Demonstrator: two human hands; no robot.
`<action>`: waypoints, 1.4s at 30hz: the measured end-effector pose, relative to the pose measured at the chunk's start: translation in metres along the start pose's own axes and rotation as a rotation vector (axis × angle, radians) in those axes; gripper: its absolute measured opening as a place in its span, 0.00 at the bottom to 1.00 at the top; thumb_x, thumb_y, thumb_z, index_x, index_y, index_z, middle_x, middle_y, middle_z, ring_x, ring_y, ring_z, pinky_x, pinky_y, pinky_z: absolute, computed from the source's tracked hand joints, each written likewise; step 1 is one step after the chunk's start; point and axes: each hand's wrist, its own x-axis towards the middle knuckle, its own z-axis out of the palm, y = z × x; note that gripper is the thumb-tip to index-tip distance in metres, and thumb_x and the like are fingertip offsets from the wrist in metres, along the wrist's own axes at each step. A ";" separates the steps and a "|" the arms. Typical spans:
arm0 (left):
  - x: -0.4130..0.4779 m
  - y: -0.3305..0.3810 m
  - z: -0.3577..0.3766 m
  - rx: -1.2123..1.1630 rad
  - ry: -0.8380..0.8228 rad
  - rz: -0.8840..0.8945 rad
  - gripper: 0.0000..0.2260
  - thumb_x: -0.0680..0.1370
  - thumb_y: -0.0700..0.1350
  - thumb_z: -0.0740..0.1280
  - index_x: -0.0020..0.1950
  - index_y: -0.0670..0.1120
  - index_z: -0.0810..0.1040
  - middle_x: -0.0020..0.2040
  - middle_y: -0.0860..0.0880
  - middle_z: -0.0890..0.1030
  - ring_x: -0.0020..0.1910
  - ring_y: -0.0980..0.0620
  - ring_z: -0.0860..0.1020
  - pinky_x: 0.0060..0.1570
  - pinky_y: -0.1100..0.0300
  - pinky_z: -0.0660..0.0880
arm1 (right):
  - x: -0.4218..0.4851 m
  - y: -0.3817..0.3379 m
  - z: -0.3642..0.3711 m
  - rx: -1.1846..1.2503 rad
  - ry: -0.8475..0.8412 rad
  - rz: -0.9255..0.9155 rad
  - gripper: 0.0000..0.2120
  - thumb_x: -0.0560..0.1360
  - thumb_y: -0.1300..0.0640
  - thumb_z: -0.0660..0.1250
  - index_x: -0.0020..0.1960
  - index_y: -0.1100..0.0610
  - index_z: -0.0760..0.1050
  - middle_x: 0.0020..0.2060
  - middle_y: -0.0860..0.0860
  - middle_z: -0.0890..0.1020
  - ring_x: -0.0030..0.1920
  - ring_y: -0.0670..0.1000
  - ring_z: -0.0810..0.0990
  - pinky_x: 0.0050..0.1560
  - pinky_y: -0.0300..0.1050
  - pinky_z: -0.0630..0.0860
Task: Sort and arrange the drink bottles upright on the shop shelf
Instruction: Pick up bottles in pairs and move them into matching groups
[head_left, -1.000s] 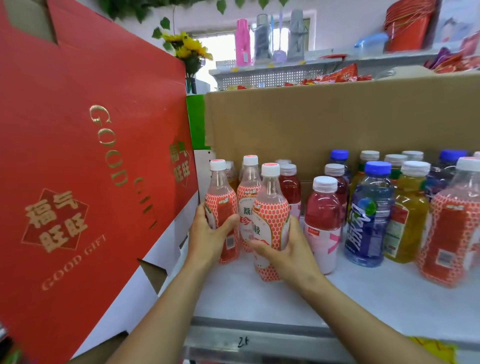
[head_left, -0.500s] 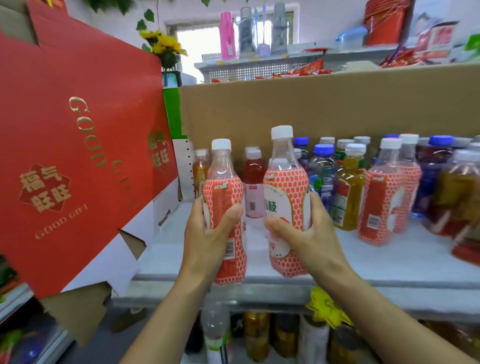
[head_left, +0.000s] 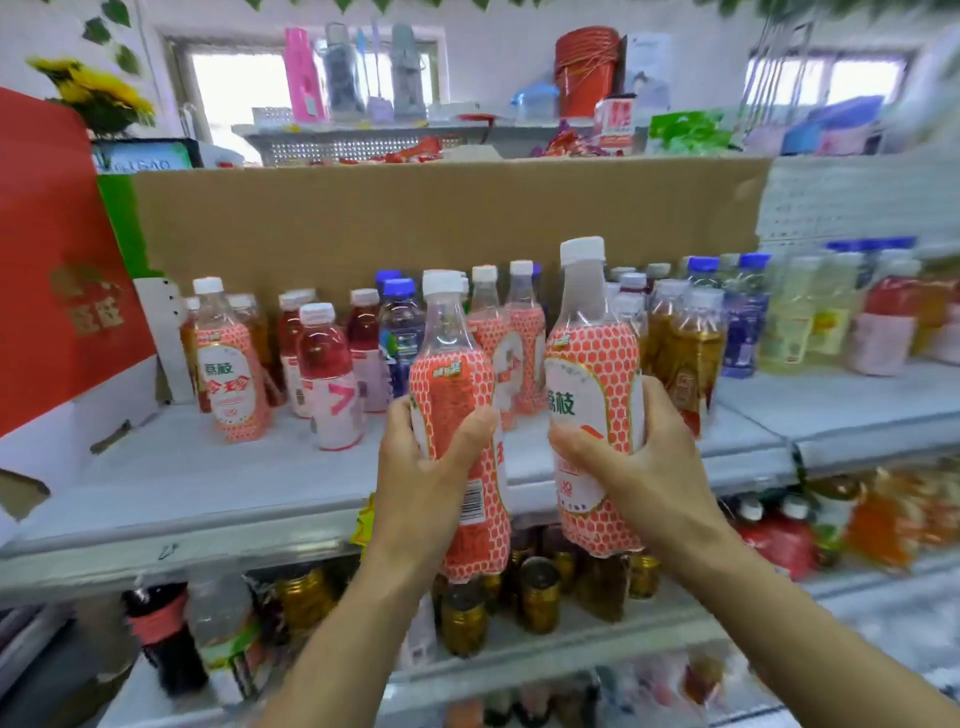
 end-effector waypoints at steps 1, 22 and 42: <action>-0.007 0.001 0.015 -0.003 -0.011 -0.005 0.23 0.68 0.62 0.74 0.57 0.54 0.75 0.50 0.54 0.84 0.48 0.53 0.84 0.44 0.56 0.81 | -0.006 -0.001 -0.017 -0.005 0.009 0.005 0.24 0.64 0.42 0.77 0.54 0.45 0.69 0.45 0.35 0.81 0.44 0.38 0.82 0.38 0.28 0.76; -0.085 -0.008 0.307 -0.155 -0.402 -0.092 0.24 0.67 0.63 0.74 0.57 0.55 0.73 0.46 0.59 0.83 0.44 0.58 0.84 0.36 0.67 0.79 | -0.078 0.024 -0.304 -0.166 0.342 0.108 0.22 0.66 0.47 0.79 0.52 0.45 0.70 0.43 0.38 0.81 0.42 0.41 0.83 0.37 0.33 0.78; -0.019 -0.073 0.661 -0.239 -0.601 -0.179 0.24 0.68 0.64 0.74 0.59 0.58 0.74 0.50 0.55 0.84 0.47 0.53 0.85 0.39 0.57 0.82 | 0.036 0.155 -0.604 -0.249 0.532 0.178 0.23 0.63 0.40 0.77 0.53 0.41 0.71 0.45 0.40 0.83 0.43 0.42 0.84 0.38 0.32 0.78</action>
